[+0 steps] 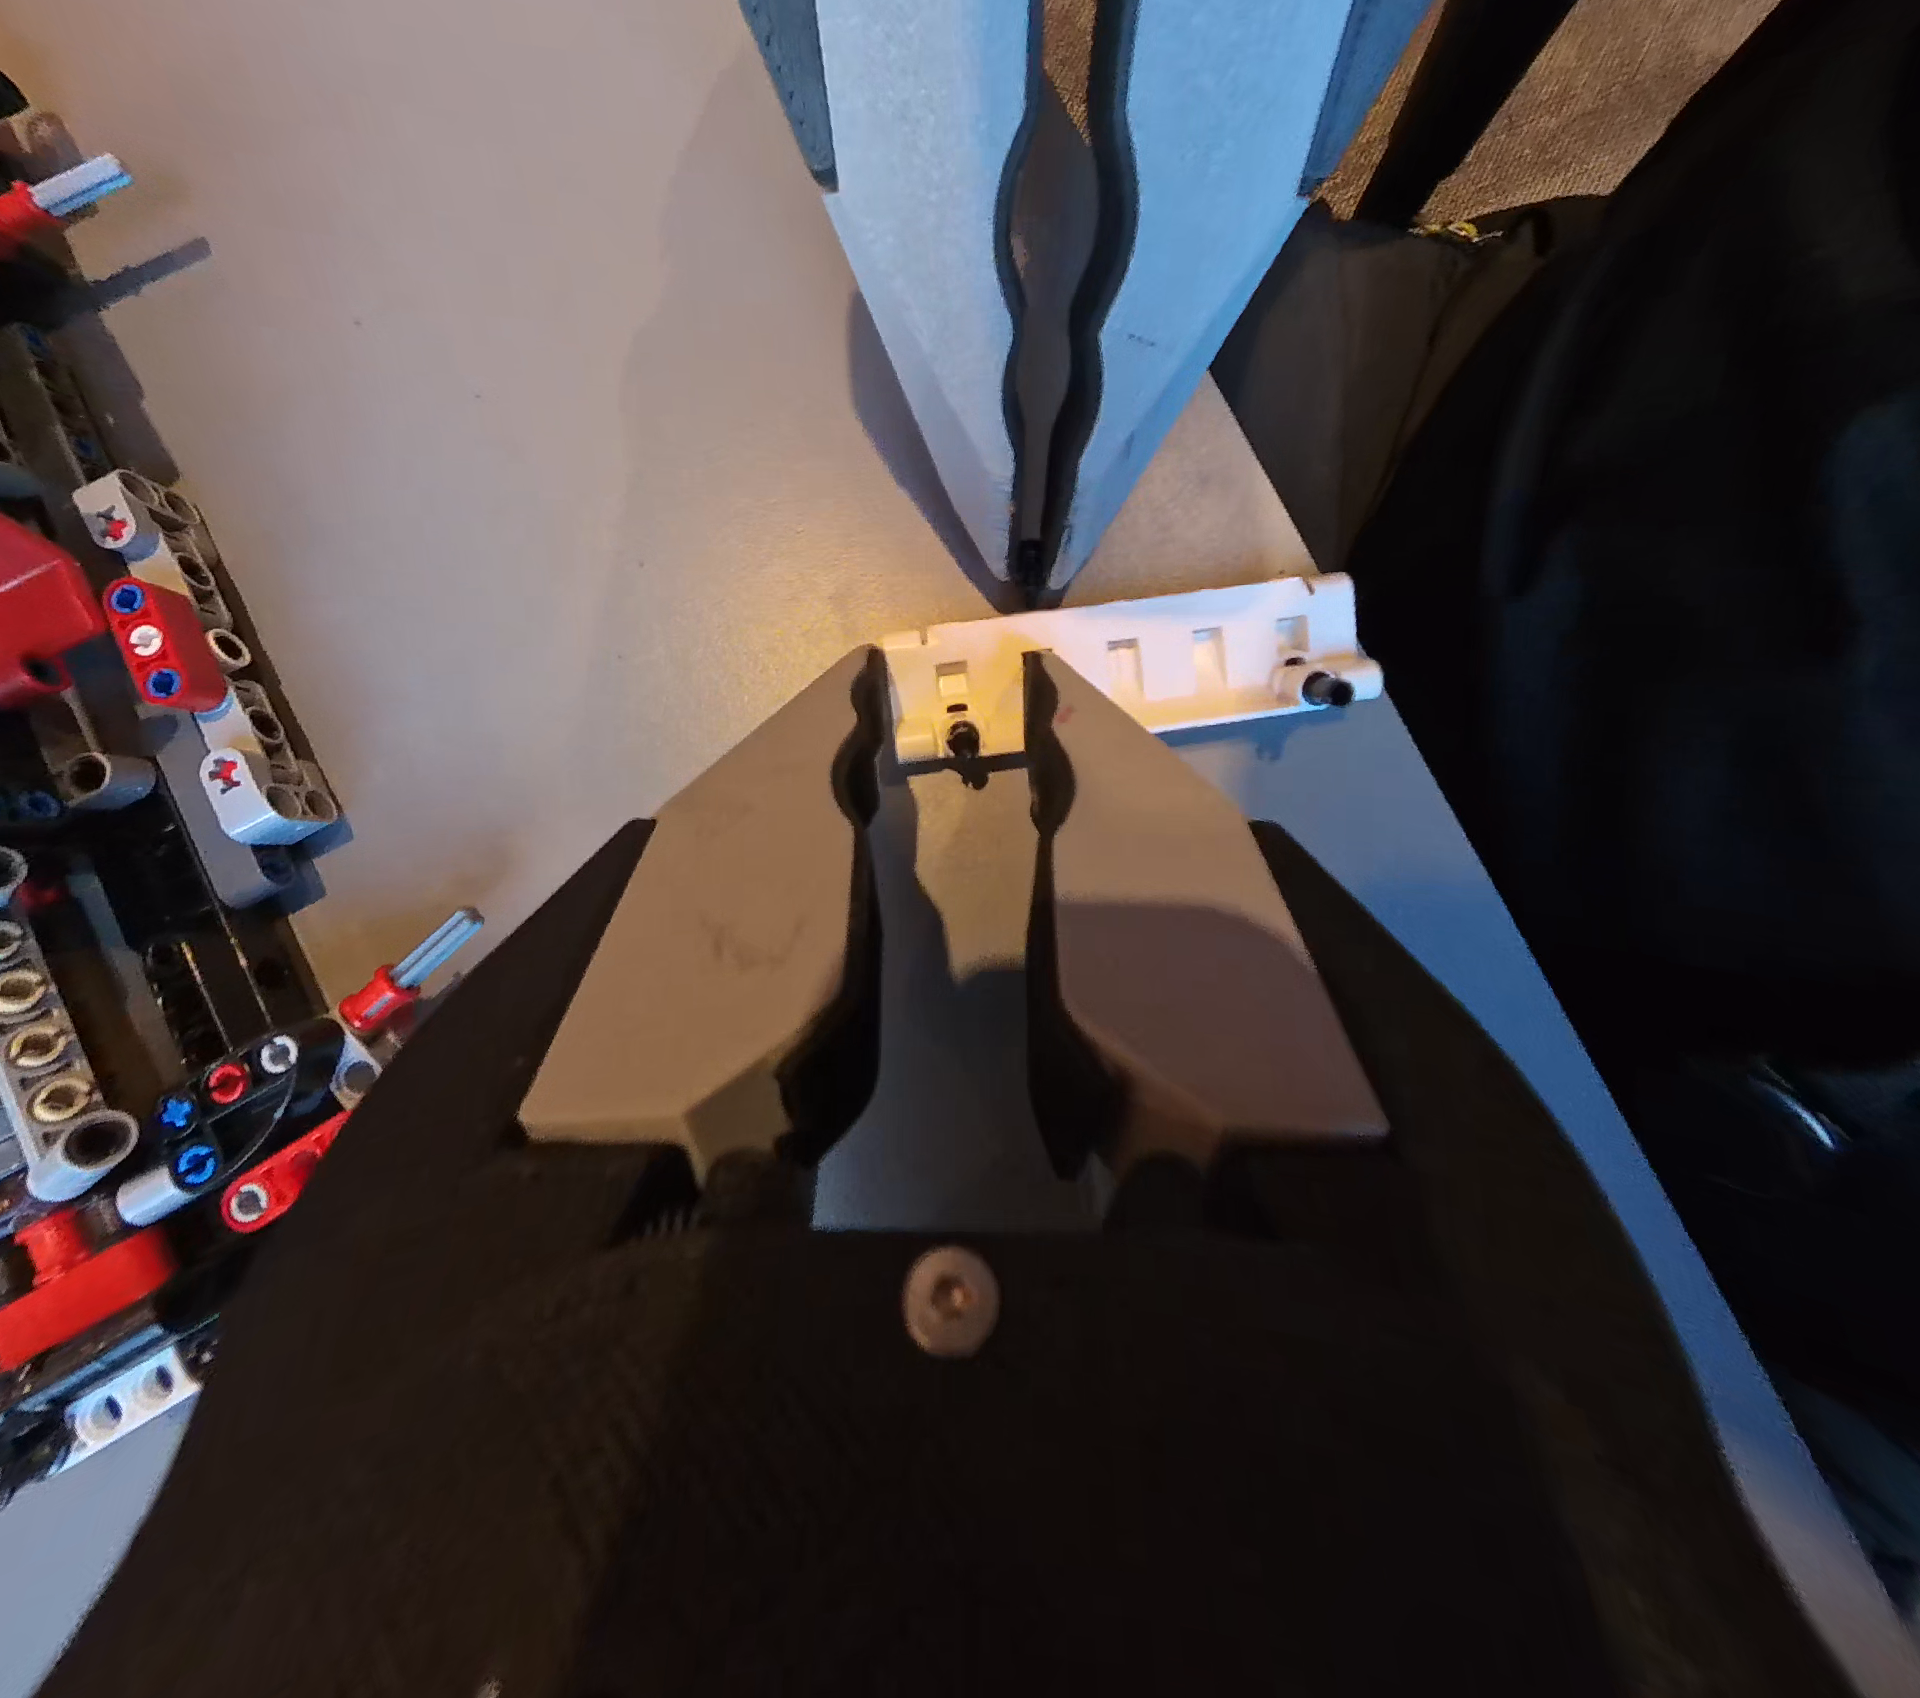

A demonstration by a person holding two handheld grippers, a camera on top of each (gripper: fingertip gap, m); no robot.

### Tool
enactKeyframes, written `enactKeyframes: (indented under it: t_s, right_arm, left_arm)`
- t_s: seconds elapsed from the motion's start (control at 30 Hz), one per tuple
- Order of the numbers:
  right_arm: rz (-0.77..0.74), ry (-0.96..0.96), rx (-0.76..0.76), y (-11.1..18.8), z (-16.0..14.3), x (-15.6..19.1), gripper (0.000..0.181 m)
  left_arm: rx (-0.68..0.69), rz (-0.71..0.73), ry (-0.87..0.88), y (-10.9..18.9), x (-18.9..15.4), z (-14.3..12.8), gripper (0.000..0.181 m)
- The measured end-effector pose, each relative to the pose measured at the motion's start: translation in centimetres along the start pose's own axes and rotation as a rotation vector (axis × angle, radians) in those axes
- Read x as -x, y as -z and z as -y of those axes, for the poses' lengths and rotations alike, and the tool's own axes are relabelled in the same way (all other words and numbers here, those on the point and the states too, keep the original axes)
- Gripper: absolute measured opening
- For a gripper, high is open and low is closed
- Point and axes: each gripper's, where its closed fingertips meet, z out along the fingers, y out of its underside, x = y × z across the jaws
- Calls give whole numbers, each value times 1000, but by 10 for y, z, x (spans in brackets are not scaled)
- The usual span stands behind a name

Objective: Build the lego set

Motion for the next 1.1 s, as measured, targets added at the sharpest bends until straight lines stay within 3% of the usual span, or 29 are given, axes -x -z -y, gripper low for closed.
enactKeyframes:
  t_s: [0.37, 1.1]
  right_arm:
    - [-19, -40, -48, 0, -6, 0, 1]
    - [-47, -103, -134, 5, -5, 5, 1]
  left_arm:
    - [-83, 40, -23, 1, 0, 0, 24]
    - [-106, 26, -92, -1, -5, 3, 24]
